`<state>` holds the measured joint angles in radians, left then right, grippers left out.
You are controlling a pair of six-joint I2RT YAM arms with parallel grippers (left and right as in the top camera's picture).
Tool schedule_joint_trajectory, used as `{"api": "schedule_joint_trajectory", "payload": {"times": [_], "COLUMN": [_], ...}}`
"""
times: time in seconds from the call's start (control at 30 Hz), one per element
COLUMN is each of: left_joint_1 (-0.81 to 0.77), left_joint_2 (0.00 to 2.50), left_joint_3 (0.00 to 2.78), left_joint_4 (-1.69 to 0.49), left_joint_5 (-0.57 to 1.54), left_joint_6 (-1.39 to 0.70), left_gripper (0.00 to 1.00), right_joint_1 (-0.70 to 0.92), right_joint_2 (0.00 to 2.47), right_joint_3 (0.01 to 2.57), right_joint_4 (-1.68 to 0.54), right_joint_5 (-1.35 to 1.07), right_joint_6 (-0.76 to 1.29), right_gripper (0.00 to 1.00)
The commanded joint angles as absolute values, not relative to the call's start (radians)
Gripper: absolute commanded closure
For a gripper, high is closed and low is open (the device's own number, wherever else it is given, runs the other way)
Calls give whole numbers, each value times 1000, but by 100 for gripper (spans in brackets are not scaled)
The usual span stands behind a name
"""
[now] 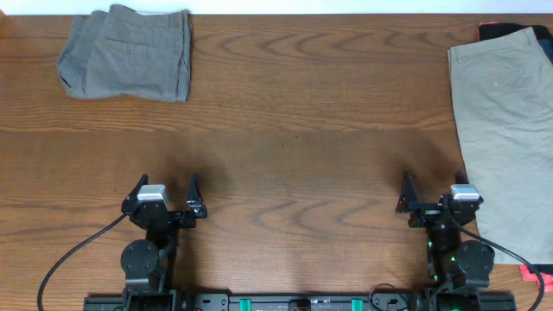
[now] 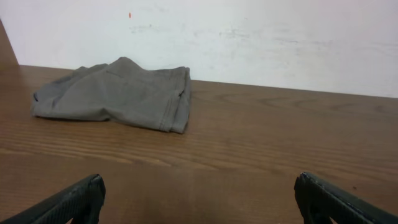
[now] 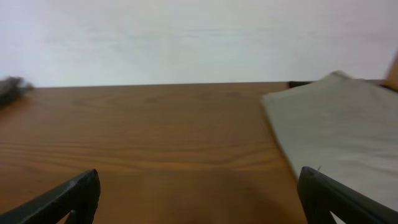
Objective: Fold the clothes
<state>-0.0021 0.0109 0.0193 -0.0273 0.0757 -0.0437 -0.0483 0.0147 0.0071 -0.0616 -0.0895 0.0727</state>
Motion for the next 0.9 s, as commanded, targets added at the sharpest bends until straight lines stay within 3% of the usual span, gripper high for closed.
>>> {"api": "schedule_joint_trajectory", "payload": {"times": [0.0,0.1,0.2,0.6,0.87], "left_joint_1": [-4,-4,-4,-4,-4], "left_joint_2": [4,4,4,4,4], "left_joint_3": [4,4,4,4,4], "left_joint_4": [-63,-63,-63,-63,-63], "left_joint_5": [94,94,94,94,94], "left_joint_6": [-26,-26,-26,-26,-26], "left_gripper": [2,2,2,2,3], "right_joint_1": [-57,-57,-57,-57,-57], "right_joint_2": [9,9,9,9,9], "right_joint_3": [6,6,6,6,6], "right_joint_4": [-51,-41,-44,-15,257], "right_joint_5": [-268,-520,-679,-772,-775], "right_joint_6": [262,544,678,769,739], "right_gripper": [1,1,1,1,1]}}
